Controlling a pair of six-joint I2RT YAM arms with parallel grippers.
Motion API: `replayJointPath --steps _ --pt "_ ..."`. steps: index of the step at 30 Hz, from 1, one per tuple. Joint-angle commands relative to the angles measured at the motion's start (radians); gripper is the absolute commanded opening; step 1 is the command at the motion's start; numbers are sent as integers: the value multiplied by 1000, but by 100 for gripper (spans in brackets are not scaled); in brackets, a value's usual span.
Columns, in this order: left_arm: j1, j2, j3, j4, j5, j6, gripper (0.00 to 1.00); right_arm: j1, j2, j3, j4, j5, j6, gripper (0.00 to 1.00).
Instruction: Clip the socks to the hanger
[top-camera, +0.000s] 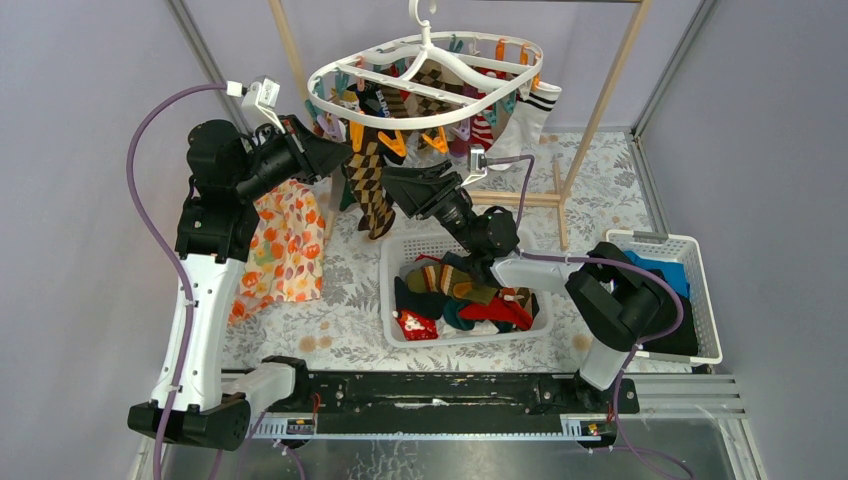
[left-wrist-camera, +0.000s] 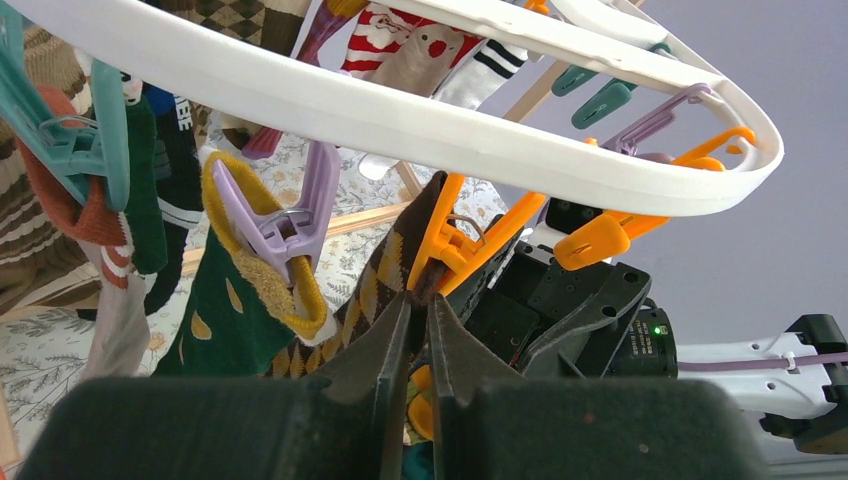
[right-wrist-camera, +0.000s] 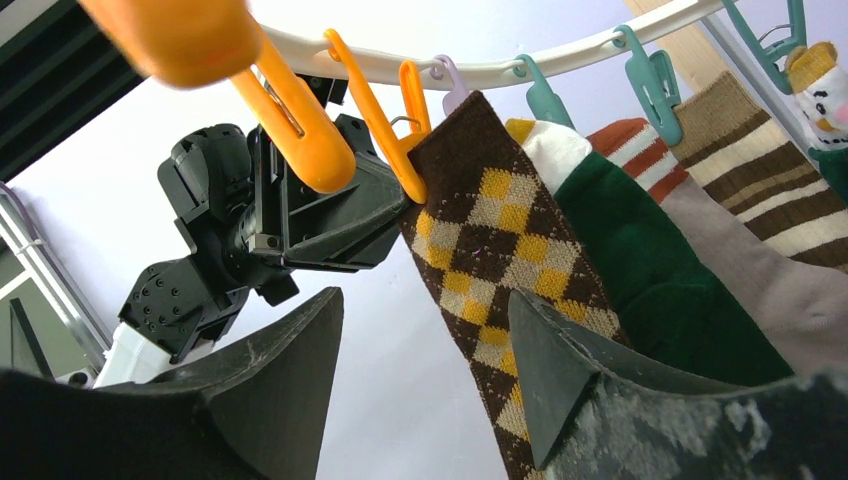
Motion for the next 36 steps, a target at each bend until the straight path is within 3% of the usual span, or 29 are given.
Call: replayJointPath --steps 1,36 --pt "9 0 28 7 -4 15 16 -8 -44 26 131 26 -18 68" --pt "10 -7 28 3 8 24 16 -45 -21 152 130 16 3 64"
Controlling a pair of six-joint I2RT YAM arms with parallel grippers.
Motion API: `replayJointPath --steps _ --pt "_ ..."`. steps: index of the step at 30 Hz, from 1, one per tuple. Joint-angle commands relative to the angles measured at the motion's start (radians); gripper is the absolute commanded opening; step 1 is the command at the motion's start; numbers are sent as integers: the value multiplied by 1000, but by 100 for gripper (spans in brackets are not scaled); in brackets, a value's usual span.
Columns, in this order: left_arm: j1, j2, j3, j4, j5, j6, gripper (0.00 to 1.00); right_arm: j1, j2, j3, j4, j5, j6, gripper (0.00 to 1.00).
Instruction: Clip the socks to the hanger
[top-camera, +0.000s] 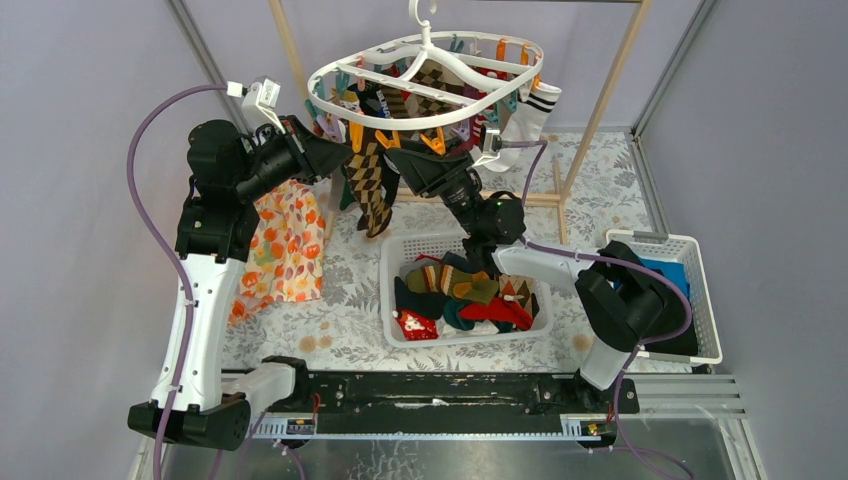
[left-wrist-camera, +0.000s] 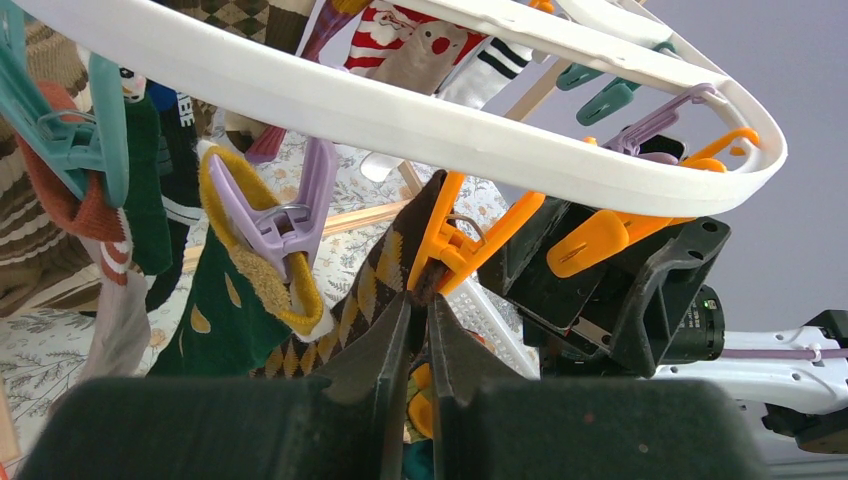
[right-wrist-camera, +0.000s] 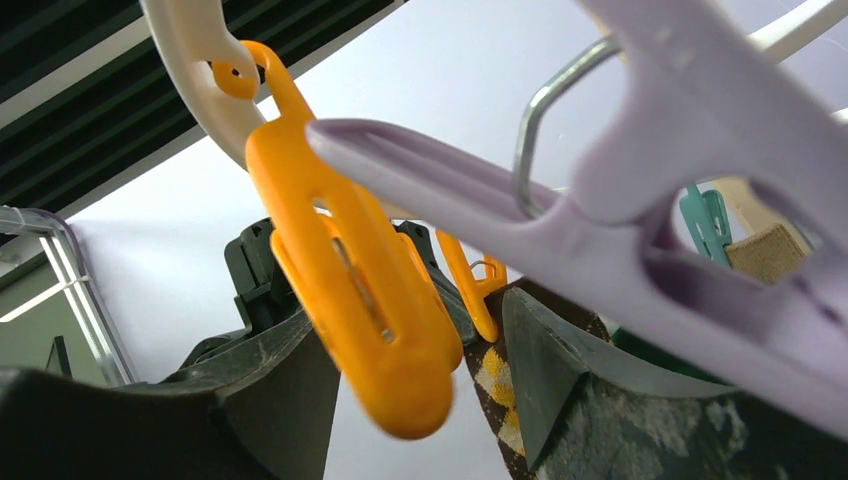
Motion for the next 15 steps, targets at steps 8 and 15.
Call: replayJointPath --steps 8,15 --pt "11 -5 27 10 10 16 16 -22 -18 20 124 -26 10 34" --pt "12 -9 49 -15 -2 21 33 -16 -40 13 56 -19 -35 5"
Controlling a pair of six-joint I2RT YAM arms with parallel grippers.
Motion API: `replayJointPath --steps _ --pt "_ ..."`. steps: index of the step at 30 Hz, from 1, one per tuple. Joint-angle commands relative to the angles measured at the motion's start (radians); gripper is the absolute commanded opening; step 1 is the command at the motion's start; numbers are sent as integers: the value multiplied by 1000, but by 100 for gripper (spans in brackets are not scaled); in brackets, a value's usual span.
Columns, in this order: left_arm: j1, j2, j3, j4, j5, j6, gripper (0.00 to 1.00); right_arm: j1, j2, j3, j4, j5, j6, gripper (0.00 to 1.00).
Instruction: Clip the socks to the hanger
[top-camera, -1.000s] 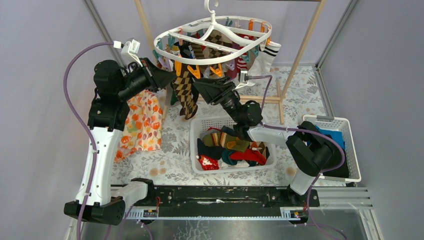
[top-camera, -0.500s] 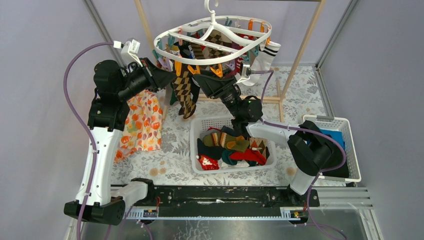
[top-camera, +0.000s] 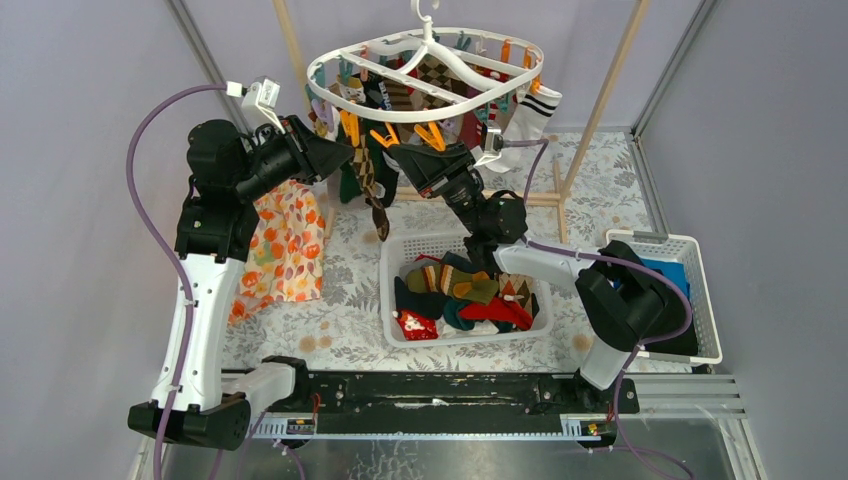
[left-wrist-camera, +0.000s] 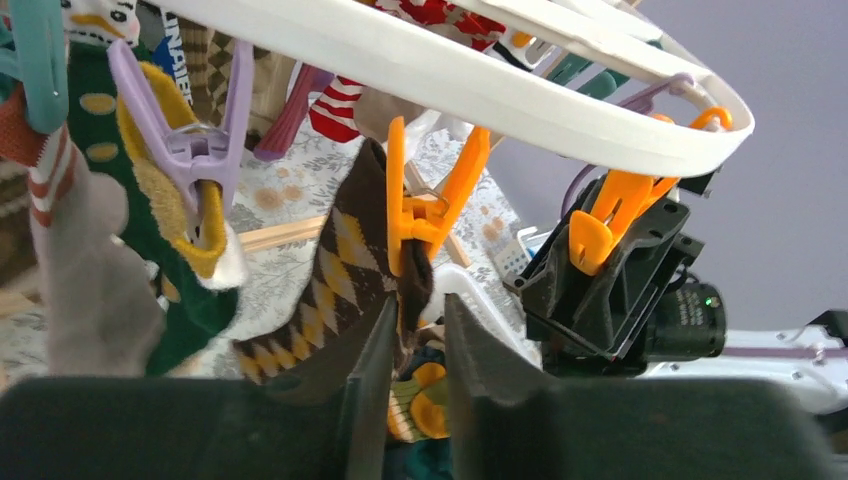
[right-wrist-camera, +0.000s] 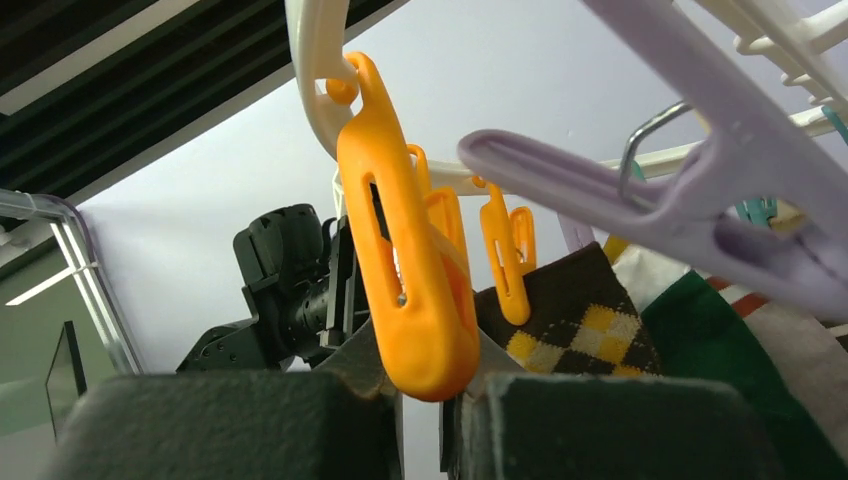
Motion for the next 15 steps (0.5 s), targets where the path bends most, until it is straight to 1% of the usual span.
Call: replayJointPath --steps 1,3,5,7,9,11,15 --pt "11 -9 58 -26 -3 22 39 3 -46 16 25 23 -65 4" --pt "11 -13 76 -49 -11 26 49 15 -60 20 -27 43 -128 1" --pt "11 -25 92 -70 -22 27 62 34 -75 26 -74 69 -186 0" --pt "11 -40 100 -83 -25 18 68 50 -86 24 -107 107 -239 0" --pt "11 -54 103 -82 -9 -10 71 67 -95 19 -131 147 -288 0" --pt "11 -56 100 -64 38 -53 73 88 -99 18 -151 182 -343 0" --pt "9 -22 85 6 118 -168 75 129 -97 31 -179 234 -438 1"
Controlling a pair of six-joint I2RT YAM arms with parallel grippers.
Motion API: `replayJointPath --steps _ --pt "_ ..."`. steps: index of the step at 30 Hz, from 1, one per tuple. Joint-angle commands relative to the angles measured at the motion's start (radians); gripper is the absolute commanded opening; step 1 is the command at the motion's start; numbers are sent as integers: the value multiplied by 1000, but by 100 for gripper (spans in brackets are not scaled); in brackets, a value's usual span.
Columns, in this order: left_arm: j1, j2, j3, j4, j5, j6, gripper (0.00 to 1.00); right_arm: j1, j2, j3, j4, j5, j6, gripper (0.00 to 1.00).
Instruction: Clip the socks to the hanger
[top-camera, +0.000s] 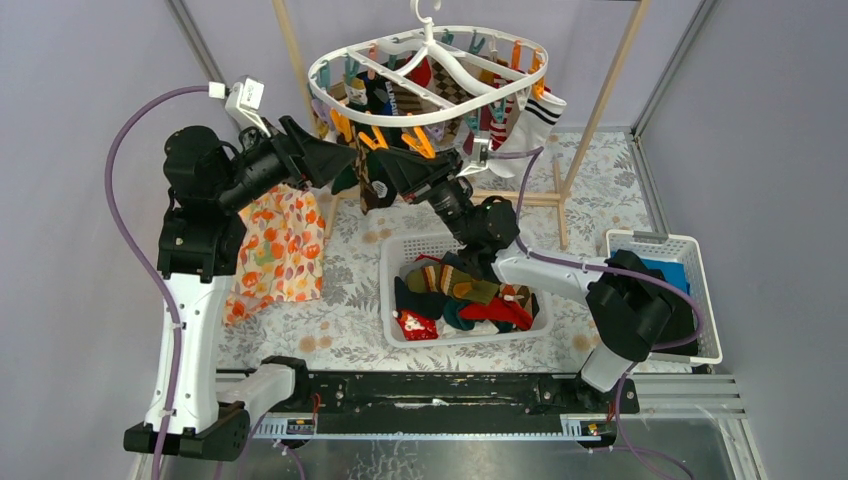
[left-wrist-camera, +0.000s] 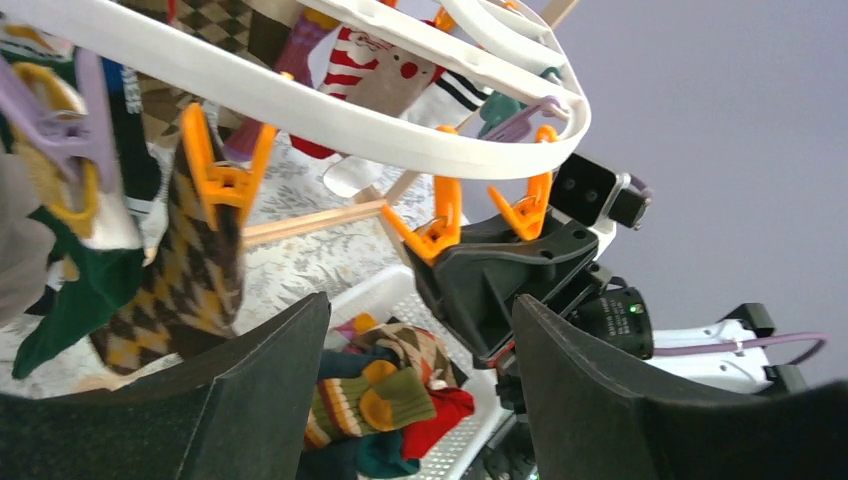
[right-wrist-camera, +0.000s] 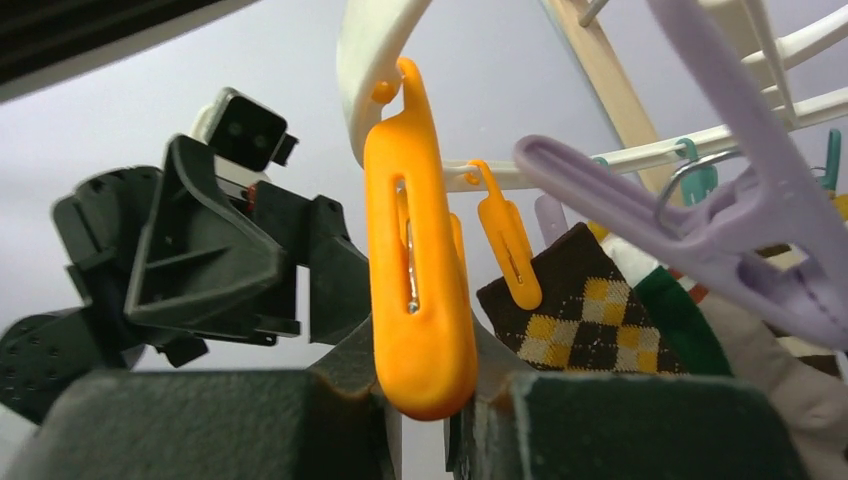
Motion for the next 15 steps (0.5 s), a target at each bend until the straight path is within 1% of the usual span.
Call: replayJointPath --steps 1,6,12,15 --pt "4 38 13 85 93 -130 75 47 -40 39 -19 106 -171 2" --pt "2 84 33 166 118 -201 75 73 -39 60 -51 137 -238 2" --pt "-5 125 48 177 111 -204 74 79 -32 68 -57 151 -262 2" --pt "-9 131 41 189 97 -203 72 84 -29 78 -74 150 -278 2"
